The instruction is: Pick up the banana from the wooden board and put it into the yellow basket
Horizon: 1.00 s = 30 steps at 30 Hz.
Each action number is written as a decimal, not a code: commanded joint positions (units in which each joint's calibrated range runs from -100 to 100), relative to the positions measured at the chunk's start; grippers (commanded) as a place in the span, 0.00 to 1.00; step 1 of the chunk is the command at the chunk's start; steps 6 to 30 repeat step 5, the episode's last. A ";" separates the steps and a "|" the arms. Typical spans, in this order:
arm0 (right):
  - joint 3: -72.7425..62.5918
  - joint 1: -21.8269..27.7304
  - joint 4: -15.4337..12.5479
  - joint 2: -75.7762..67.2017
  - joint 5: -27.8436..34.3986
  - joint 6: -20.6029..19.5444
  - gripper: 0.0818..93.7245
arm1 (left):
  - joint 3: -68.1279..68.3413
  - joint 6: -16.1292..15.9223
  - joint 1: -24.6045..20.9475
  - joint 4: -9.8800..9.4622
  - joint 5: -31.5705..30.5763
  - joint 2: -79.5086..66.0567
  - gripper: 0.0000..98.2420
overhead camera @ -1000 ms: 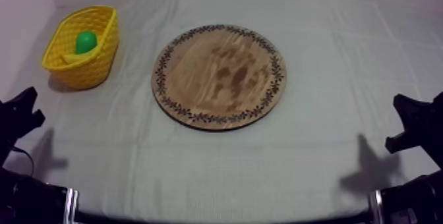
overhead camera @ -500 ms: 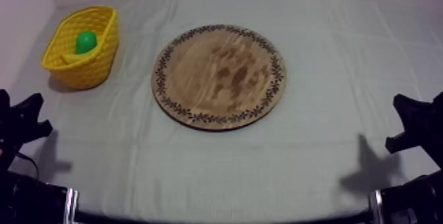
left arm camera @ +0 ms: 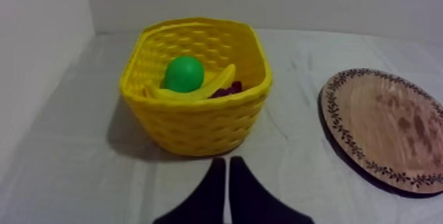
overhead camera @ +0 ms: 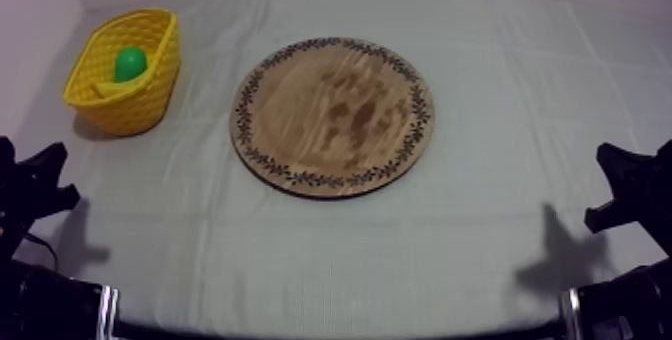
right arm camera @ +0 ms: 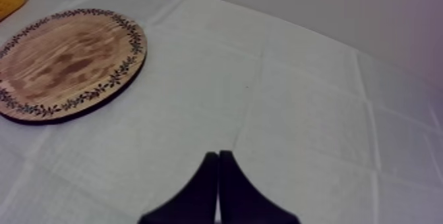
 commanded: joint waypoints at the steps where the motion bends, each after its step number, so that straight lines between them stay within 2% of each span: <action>1: -0.03 0.00 0.01 0.00 0.02 -0.04 0.00 | 0.00 0.19 0.03 0.04 0.00 0.00 0.00; 30: -0.03 0.00 0.01 0.00 0.02 -0.04 0.00 | -0.25 0.17 0.07 0.35 0.60 0.00 0.00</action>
